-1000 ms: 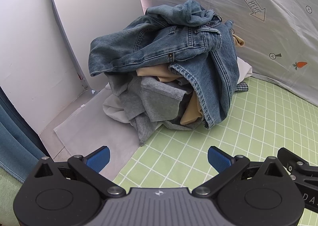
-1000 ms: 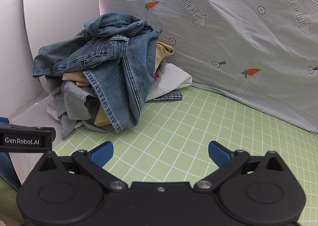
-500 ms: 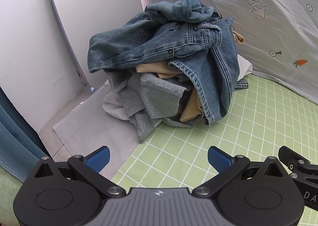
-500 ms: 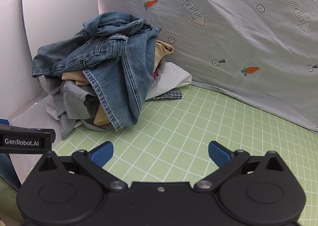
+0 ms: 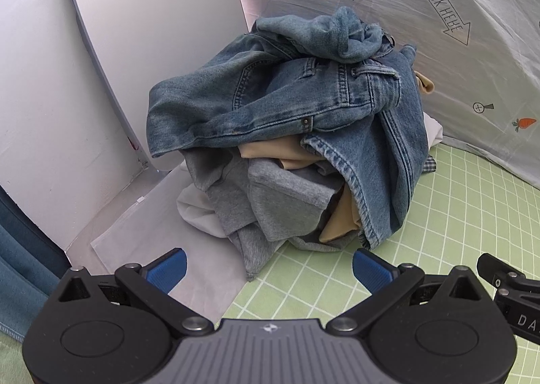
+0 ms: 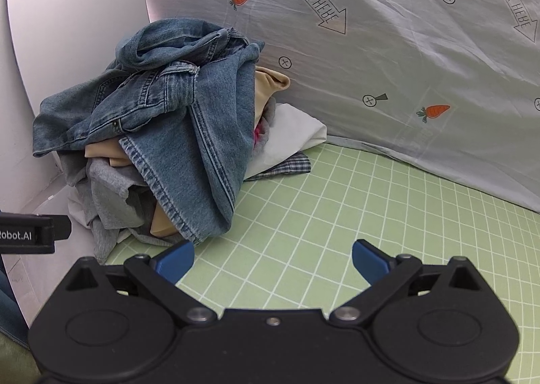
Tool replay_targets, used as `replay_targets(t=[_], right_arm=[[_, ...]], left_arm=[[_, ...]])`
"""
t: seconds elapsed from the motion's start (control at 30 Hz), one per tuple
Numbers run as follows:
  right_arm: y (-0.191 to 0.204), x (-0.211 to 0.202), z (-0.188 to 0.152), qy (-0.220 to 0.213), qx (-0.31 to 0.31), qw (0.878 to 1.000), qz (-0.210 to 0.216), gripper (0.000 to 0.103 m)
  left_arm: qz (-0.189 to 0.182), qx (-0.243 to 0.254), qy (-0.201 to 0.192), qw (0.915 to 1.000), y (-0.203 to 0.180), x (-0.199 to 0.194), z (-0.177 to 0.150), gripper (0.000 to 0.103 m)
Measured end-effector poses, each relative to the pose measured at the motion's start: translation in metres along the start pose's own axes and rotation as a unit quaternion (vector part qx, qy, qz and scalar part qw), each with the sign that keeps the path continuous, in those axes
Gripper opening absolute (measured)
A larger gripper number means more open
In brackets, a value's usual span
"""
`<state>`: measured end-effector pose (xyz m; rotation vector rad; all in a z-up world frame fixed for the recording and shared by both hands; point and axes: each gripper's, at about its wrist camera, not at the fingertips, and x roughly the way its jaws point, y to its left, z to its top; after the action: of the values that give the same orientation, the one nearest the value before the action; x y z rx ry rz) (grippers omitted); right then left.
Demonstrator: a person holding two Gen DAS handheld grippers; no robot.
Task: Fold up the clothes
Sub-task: 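Reach into the pile and grasp the blue jeans with both grippers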
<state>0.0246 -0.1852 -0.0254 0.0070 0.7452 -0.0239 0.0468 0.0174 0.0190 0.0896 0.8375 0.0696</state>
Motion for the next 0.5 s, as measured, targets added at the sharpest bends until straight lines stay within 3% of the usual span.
replay_targets(t=[0.2, 0.37, 0.5], right_arm=[[0.017, 0.039, 0.032, -0.006, -0.025, 1.000, 0.016, 0.083], [0.035, 0.079, 0.053, 0.000, -0.046, 0.999, 0.030, 0.071], [0.049, 0.114, 0.067, 0.013, -0.052, 0.998, 0.045, 0.067]], left_arm=[[0.003, -0.039, 0.001, 0.9992, 0.017, 0.034, 0.043, 0.102], [0.026, -0.080, 0.010, 0.9964, 0.043, 0.073, 0.067, 0.096], [0.034, -0.112, 0.020, 0.9929, 0.064, 0.105, 0.082, 0.093]])
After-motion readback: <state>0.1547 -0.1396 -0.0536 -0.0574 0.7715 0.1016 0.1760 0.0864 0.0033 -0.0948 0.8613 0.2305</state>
